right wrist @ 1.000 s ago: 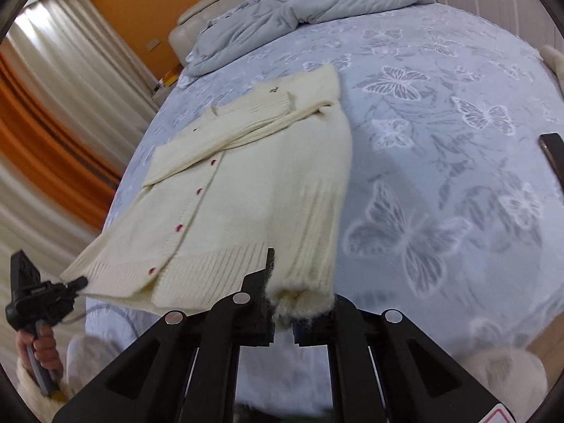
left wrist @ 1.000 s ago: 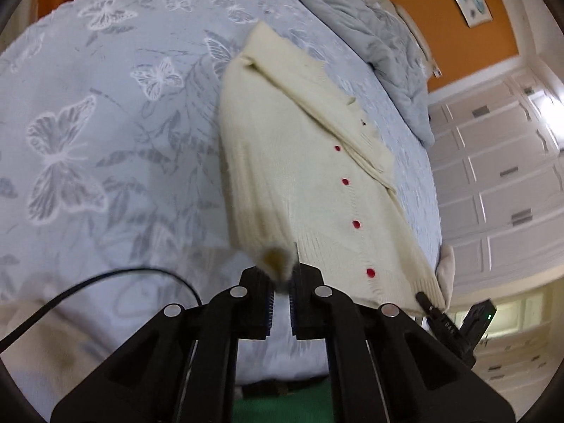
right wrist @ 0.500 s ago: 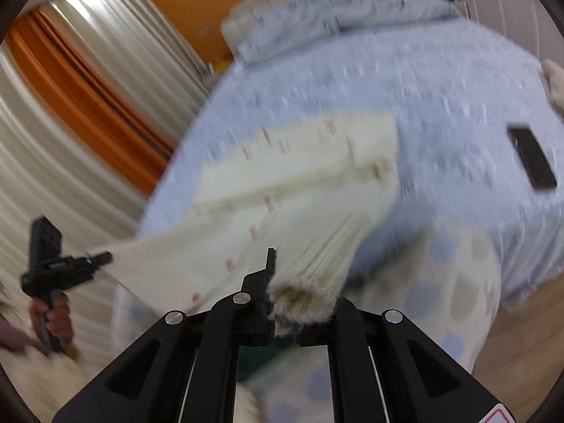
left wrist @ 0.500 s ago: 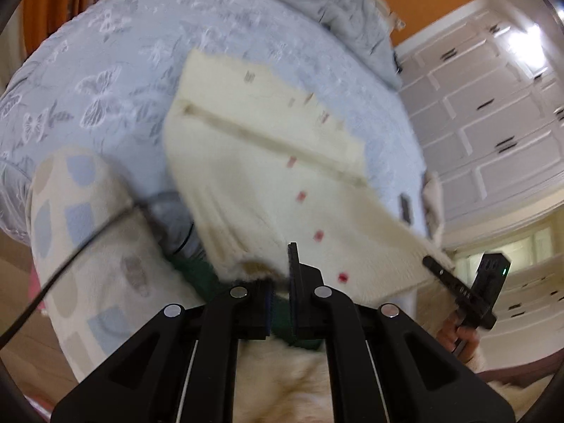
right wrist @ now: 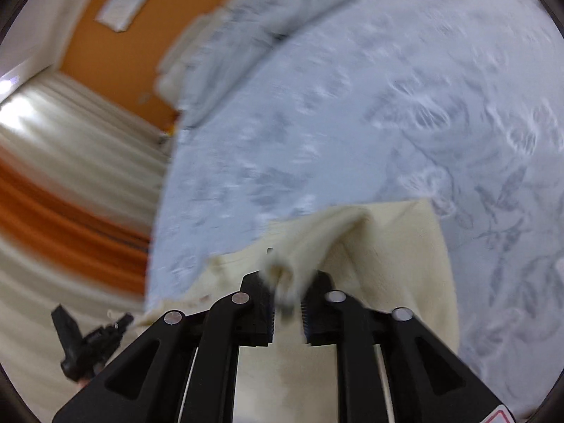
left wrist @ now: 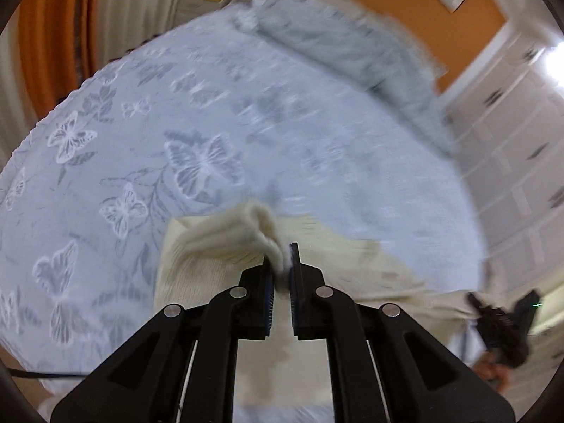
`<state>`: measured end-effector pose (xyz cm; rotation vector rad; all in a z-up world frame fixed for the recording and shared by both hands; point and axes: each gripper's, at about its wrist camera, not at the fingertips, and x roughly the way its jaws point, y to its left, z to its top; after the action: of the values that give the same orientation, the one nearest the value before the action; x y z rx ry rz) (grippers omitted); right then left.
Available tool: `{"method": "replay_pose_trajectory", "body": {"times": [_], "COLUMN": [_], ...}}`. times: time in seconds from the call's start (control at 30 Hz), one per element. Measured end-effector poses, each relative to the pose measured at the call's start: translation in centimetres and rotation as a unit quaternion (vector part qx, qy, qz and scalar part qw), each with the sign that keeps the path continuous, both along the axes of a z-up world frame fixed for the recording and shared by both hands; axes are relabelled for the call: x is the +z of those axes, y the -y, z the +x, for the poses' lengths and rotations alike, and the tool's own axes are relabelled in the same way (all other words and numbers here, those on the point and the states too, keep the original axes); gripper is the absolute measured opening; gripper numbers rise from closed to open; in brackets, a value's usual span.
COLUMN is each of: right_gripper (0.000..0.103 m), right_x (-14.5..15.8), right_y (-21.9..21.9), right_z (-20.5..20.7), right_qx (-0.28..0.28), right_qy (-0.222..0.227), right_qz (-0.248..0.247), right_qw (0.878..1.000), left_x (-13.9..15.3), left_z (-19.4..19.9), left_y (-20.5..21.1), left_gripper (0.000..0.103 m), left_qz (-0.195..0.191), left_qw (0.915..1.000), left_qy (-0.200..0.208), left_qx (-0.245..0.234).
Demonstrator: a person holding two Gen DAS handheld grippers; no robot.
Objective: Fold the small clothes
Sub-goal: 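Grasp the hem corner with the left gripper while the right gripper grasps the other corner, then lift the hem with both grippers and fold it over toward the collar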
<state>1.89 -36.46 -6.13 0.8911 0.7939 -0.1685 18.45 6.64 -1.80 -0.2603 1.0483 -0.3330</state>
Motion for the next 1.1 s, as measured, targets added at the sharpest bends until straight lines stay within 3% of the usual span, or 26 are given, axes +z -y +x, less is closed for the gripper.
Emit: {"method": "replay_pose_trajectory", "body": {"times": [0.1,0.13,0.17,0.2,0.23,0.3,0.4,0.53,0.57,0.6,0.63,0.73,0.77,0.83,0.9,0.93,1.03,1.1], "right_gripper": [0.018,0.027,0.045,0.054,0.063,0.064,0.064,0.066,0.049,0.025,0.007,0.006,0.006,0.006,0.007,0.007,0.017,0.034], "right_x": [-2.2,-2.0,-1.2,-0.5,0.6,1.4,0.2,-3.7,-4.6,-5.1,-5.1,-1.0,0.5,0.4,-3.5,-5.7,-3.6,-0.8], "right_y": [1.0,1.1,1.4,1.5,1.4,0.7,-1.2,-2.8,-3.3,-3.7,-4.0,-4.2,-3.5,-2.5,-2.0,-2.5,-3.9,-4.4], "right_z": [1.0,0.7,-0.2,-0.7,-1.8,-3.1,-4.9,-5.0,-4.5,-4.0,-3.6,-5.2,-6.3,-7.3,-6.1,-5.4,-5.4,-5.2], "right_qx": [-0.015,-0.017,-0.027,-0.031,-0.035,-0.022,0.002,0.022,0.034,0.044,0.054,0.029,0.006,-0.018,0.011,0.036,0.033,0.02], "right_qy": [0.011,0.028,0.051,0.059,0.065,0.046,-0.026,-0.103,-0.125,-0.134,-0.138,-0.076,-0.058,-0.063,-0.147,-0.196,-0.182,-0.146], "right_qz": [0.037,0.042,0.03,0.016,-0.021,-0.069,-0.137,-0.154,-0.165,-0.176,-0.184,-0.187,-0.18,-0.16,-0.156,-0.176,-0.225,-0.254], "right_qw": [0.999,0.999,0.998,0.998,0.997,0.996,0.99,0.982,0.978,0.974,0.972,0.979,0.982,0.985,0.977,0.964,0.957,0.956], "left_x": [-4.9,-5.3,-5.4,-5.2,-4.9,-3.8,-3.4,-6.2,-7.1,-8.3,-8.8,-9.3,-8.6,-7.6,-8.0,-8.7,-8.9,-7.1], "left_z": [2.2,2.2,2.1,1.9,1.7,0.6,-0.4,-2.4,-2.5,-2.9,-3.2,-3.8,-4.0,-4.3,-4.3,-4.1,-3.9,-4.1], "left_y": [0.5,0.1,-0.3,-0.9,-1.3,-2.5,-2.7,-3.5,-3.7,-3.8,-3.8,-4.3,-4.6,-4.8,-4.5,-4.3,-4.4,-4.5], "left_gripper": [0.011,0.014,0.019,0.04,0.071,0.088,0.088,0.088,0.088,0.082,0.057,0.021,0.016,0.014,0.014,0.014,0.018,0.018], "left_qz": [0.031,0.02,0.001,-0.011,-0.009,0.004,0.031,0.054,0.062,0.076,0.079,0.076,0.059,0.061,0.099,0.109,0.109,0.096], "left_qw": [0.9989,0.9993,0.9996,0.9994,0.9991,0.9972,0.9985,0.9983,0.9976,0.9961,0.9956,0.9945,0.9957,0.996,0.9927,0.9907,0.9895,0.9923], "left_qy": [-0.029,-0.022,-0.014,-0.005,-0.001,0.031,0.031,-0.015,-0.025,-0.037,-0.045,-0.071,-0.07,-0.065,-0.068,-0.081,-0.094,-0.076], "left_qx": [0.019,0.023,0.024,0.032,0.042,0.068,0.032,0.018,0.02,0.026,0.024,0.018,0.018,0.012,0.007,0.004,0.014,0.022]}}
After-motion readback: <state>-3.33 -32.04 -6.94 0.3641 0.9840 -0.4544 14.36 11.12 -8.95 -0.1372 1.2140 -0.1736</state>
